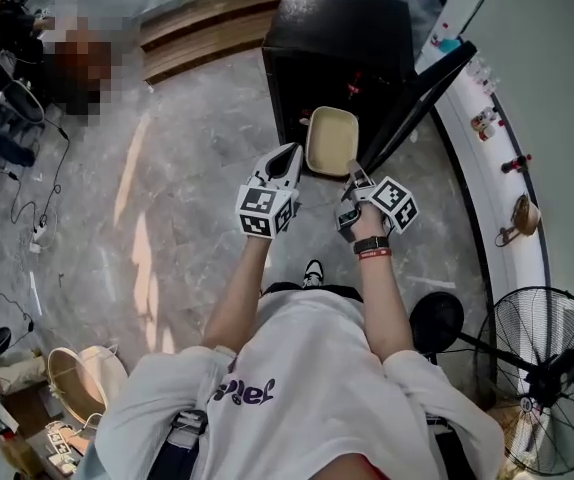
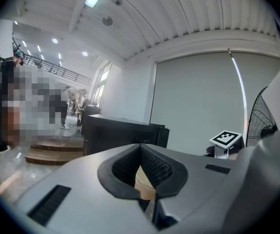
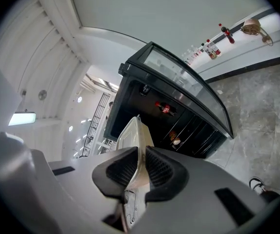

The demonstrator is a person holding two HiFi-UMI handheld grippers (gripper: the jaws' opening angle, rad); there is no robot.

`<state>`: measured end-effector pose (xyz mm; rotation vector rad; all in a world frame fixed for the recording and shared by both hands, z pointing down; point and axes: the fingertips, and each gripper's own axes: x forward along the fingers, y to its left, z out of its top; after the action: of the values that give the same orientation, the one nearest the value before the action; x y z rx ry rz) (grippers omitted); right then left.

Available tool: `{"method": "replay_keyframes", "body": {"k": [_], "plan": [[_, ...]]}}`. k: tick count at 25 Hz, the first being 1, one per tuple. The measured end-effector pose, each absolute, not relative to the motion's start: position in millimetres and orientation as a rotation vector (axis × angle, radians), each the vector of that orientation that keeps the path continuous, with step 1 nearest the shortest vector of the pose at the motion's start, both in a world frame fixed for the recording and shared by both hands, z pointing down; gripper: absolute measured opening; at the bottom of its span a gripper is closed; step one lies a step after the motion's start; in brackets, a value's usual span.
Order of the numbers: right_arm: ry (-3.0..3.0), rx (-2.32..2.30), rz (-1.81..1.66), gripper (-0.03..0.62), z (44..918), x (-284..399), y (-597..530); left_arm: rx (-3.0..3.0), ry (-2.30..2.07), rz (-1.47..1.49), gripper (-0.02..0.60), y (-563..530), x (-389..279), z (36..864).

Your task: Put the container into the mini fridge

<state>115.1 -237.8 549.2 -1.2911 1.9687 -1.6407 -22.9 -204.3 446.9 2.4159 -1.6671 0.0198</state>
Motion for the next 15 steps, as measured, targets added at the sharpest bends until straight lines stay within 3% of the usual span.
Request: {"method": "replay_keyframes", "body": {"k": [15], "plan": [[1.942, -1.296, -1.702, 0.061, 580, 120, -268, 2.388, -1.724, 0.051, 0.018, -226, -27, 466]]}}
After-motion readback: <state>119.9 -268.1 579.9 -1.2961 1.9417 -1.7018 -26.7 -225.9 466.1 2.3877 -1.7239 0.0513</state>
